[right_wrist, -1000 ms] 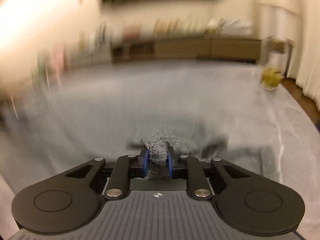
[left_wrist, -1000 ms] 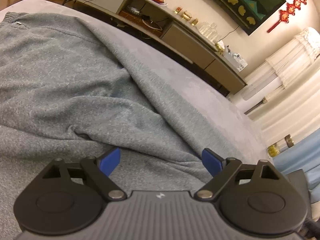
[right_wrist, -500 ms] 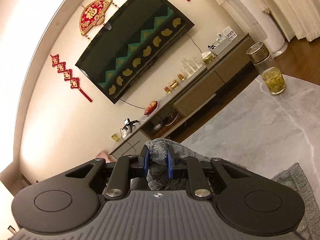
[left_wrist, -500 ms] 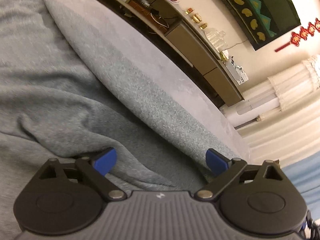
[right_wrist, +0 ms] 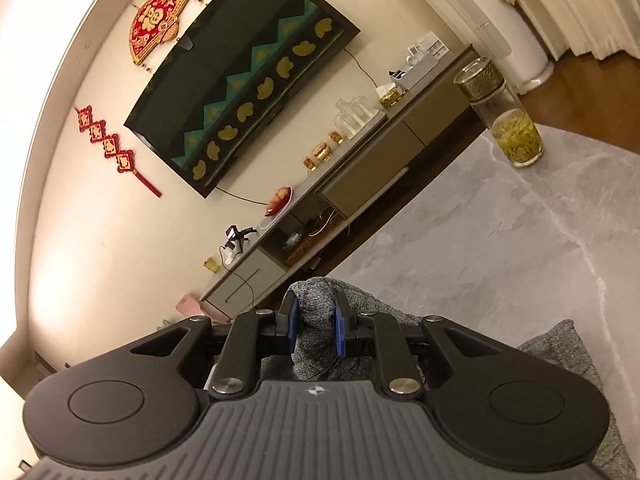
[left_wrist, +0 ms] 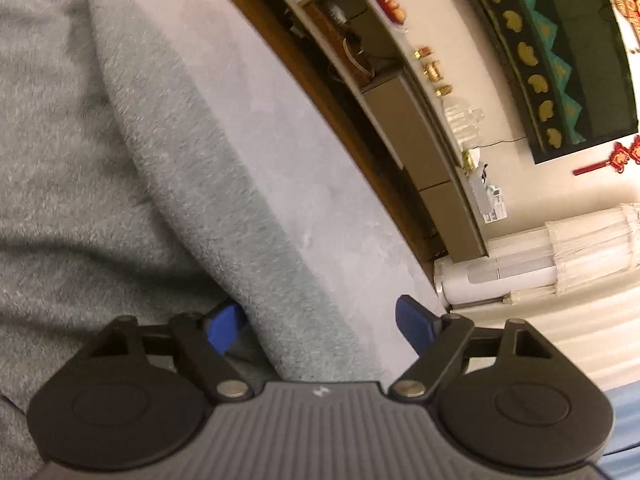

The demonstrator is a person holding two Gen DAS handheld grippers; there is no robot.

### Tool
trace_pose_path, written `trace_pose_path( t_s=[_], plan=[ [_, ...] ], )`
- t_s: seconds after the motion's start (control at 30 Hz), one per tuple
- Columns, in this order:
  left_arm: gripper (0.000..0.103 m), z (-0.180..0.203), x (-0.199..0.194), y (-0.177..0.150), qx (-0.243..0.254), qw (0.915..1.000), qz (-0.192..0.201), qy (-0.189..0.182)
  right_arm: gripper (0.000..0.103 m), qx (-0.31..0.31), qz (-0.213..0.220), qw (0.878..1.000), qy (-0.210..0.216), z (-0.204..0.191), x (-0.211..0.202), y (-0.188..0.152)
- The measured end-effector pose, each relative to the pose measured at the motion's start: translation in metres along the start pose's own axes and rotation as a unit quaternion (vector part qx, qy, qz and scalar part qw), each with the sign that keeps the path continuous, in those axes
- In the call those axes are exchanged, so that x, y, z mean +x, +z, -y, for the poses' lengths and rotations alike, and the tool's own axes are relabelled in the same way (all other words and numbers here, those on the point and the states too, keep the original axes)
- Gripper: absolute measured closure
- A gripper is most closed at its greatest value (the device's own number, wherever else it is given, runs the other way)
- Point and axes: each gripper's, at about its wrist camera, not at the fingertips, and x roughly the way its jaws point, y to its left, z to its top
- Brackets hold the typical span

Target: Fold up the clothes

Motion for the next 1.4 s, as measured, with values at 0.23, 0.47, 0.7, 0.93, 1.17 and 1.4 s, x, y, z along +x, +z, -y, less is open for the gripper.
trace_pose_path(
  t_s=[0.23, 0.47, 0.7, 0.93, 1.17, 1.4],
  plan=[
    [0.011, -0.028, 0.0, -0.031, -0.029, 0.9987, -0.023, -0.034, 0.084, 0.019, 0.009, 1.0, 0.009, 0.008, -0.001, 0.006],
    [0.074, -0.013, 0.009, -0.005, 0.003, 0.999, -0.007, -0.045, 0.084, 0.017, 0.018, 1.0, 0.009, 0.007, -0.007, 0.006],
    [0.101, 0.036, -0.075, -0.029, 0.142, 0.9869, 0.034, -0.067, 0.085, -0.067, -0.006, 0.996, -0.059, 0.004, 0.018, 0.043],
    [0.101, -0.012, -0.173, -0.15, 0.228, 0.9724, -0.01, -0.047, 0.085, -0.209, -0.039, 0.976, -0.035, -0.011, -0.085, 0.009],
    [0.101, -0.029, -0.13, -0.185, 0.219, 0.9733, -0.06, 0.031, 0.085, -0.143, -0.16, 0.968, -0.131, 0.077, -0.071, -0.057],
    [0.101, 0.081, -0.167, -0.148, 0.254, 0.9662, 0.024, -0.038, 0.085, -0.21, -0.066, 0.972, -0.088, 0.016, -0.065, 0.023]
  ],
)
